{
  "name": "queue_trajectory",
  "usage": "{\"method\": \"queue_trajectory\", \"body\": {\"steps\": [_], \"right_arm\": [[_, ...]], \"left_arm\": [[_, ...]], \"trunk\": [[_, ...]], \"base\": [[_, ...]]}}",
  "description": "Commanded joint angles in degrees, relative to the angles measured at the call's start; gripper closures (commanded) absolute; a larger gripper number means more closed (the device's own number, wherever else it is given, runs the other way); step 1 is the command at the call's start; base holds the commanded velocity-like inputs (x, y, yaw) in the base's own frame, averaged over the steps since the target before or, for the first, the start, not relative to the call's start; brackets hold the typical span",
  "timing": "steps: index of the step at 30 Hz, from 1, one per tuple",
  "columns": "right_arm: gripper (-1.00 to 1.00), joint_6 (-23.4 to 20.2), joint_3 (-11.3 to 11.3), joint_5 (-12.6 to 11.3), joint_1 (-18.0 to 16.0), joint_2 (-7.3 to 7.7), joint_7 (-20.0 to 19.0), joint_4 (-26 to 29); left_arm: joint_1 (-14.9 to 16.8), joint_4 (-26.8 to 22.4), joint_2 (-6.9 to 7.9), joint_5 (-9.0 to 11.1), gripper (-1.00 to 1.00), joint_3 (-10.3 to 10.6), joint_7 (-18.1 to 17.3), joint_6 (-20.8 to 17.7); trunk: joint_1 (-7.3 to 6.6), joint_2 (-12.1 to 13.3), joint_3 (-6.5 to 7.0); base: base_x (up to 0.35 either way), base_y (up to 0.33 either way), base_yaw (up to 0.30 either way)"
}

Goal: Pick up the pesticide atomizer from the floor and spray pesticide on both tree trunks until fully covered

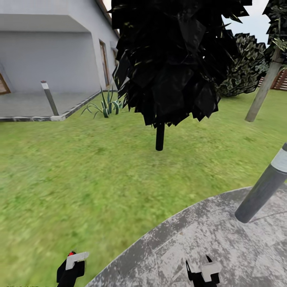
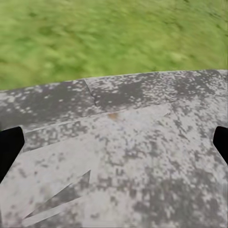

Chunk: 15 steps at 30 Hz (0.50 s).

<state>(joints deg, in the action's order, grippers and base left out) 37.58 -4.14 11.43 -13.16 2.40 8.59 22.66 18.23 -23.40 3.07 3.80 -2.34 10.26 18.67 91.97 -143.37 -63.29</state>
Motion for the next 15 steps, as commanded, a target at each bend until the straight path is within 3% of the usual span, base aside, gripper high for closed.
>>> {"method": "queue_trajectory", "body": {"steps": [1,11,15], "right_arm": [[-1.00,0.03,-0.36,0.18,-0.02,0.07,0.90,-0.10],[-1.00,-0.05,-0.34,0.09,-0.02,0.06,1.08,-2.91],[-1.00,-0.03,-0.34,0.09,-0.02,0.00,1.08,-3.17]], "left_arm": [[-1.09,-0.16,0.01,0.60,1.00,-0.19,0.10,0.27],[-1.79,-0.33,0.03,0.68,1.00,-0.46,0.20,0.31],[-1.80,-0.21,0.09,0.81,1.00,-0.47,0.20,0.31]], "trunk": [[-0.04,0.00,0.23],[-0.29,0.13,2.86],[-1.17,1.74,3.72]], "base": [[0.000,0.000,0.213],[0.000,0.000,0.233],[0.000,0.000,0.250]]}}
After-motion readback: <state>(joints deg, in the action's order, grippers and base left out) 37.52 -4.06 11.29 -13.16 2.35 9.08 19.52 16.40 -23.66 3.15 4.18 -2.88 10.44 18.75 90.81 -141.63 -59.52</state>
